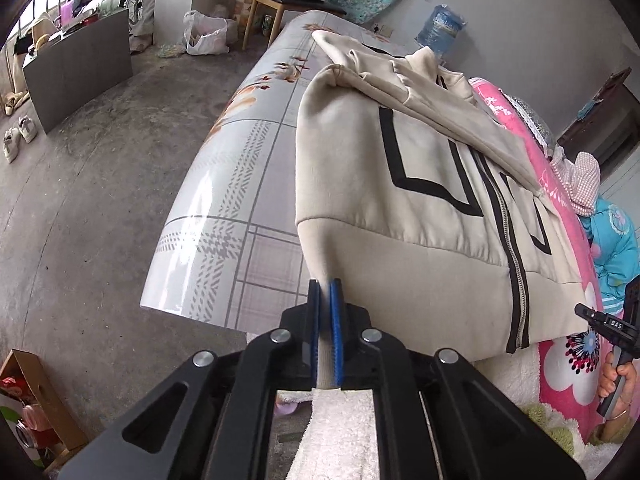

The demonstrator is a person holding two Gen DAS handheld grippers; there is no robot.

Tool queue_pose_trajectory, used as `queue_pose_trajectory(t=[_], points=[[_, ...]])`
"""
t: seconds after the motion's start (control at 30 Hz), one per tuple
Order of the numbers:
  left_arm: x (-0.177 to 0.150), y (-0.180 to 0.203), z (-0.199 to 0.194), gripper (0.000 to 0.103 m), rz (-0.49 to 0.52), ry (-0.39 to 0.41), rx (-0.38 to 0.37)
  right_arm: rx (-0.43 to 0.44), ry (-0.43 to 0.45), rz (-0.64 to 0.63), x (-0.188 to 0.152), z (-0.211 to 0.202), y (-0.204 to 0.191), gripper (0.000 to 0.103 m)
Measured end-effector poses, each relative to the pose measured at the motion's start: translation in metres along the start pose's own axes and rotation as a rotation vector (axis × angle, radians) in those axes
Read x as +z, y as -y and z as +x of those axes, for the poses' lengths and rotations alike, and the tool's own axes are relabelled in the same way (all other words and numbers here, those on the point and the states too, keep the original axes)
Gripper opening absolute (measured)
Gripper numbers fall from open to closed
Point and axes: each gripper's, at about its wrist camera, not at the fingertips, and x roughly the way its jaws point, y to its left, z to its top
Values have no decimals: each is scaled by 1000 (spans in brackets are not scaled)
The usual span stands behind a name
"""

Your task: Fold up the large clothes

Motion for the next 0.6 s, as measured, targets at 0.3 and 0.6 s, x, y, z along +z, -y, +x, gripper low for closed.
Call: queue_pose_trajectory(t=[0.3, 0.6], points=[[-8, 3, 2, 11, 12, -60, -23, 27, 5, 43, -11, 3, 7, 17], [-12, 6, -1, 11, 3, -43, -32, 21, -4, 5, -8, 7, 0, 18]])
